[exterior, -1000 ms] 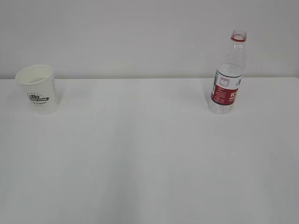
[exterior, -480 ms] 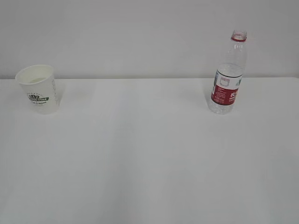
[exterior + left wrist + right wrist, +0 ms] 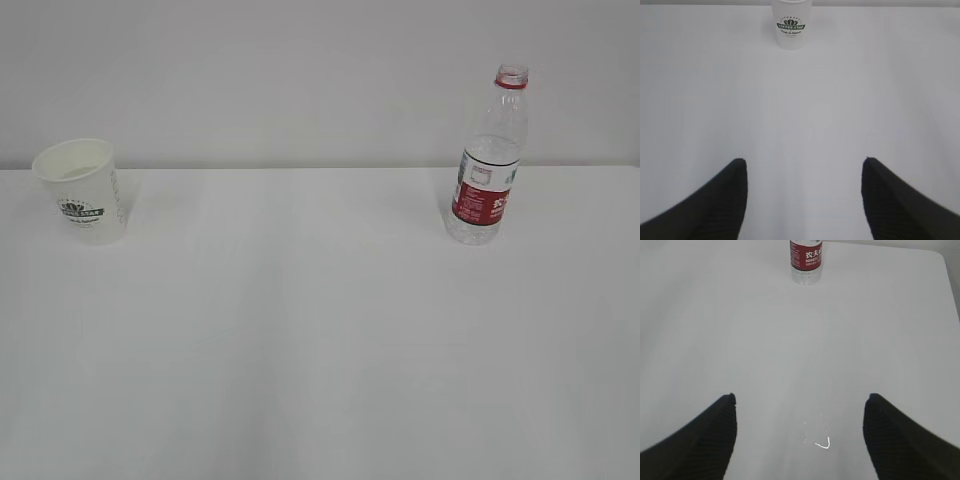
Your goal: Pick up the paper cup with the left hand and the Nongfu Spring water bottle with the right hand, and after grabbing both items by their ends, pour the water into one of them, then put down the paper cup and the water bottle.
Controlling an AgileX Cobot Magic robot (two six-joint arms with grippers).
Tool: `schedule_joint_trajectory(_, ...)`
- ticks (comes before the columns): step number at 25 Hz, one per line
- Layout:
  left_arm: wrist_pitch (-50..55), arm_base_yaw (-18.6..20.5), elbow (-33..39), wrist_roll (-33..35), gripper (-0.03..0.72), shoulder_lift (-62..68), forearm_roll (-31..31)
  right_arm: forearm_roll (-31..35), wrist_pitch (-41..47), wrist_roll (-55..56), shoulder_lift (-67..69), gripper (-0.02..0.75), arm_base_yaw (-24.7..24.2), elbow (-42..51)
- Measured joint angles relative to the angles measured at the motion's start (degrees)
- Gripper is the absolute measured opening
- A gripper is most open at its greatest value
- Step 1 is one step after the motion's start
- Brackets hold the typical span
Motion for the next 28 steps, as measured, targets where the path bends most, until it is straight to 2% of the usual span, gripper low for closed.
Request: schedule_joint_trajectory(28, -0.7, 0.0, 0.1, 0.1, 0.517, 0.0, 0.0, -3.1, 0.0, 2.8, 0.0, 0.59, 0.0, 0.0)
